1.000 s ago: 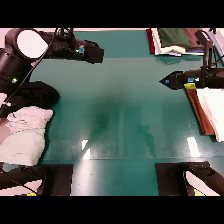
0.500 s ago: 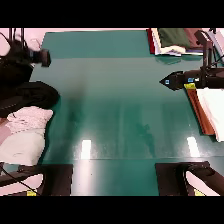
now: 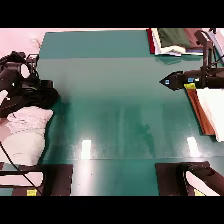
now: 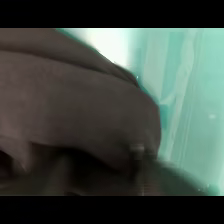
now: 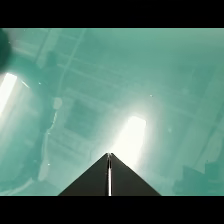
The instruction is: Fold the shirts.
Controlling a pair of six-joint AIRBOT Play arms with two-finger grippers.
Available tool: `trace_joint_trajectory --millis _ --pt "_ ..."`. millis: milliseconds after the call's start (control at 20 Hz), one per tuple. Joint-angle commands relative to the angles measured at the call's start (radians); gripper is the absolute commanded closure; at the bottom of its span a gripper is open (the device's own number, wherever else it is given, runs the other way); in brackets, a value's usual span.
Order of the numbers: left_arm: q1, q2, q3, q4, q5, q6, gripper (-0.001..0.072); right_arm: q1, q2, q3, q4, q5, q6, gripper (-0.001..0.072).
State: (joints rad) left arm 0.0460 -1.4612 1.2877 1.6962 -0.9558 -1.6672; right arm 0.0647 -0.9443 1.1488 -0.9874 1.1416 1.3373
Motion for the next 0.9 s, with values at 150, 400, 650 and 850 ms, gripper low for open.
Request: trace_joint_trajectory --millis 150,400,650,850 --pt "0.004 0.088 0.129 0.005 -0.017 -0.034 0.0687 0.001 0.001 0.043 0.000 -0.014 0.001 0.0690" --pt "-0.135 0.352 0.405 0.000 -0.014 0.031 0.0688 0.000 0.000 0.289 -0.005 -0.018 0.000 0.0690" --pt "-0.431 0.454 0.482 -0.001 -0.021 0.053 0.0688 0.000 0.000 0.474 -0.011 -0.051 0.000 0.0690" --pt "-0.678 0.345 0.477 -0.002 -0.064 0.088 0.0688 0.000 0.000 0.565 -0.011 -0.051 0.000 0.0690"
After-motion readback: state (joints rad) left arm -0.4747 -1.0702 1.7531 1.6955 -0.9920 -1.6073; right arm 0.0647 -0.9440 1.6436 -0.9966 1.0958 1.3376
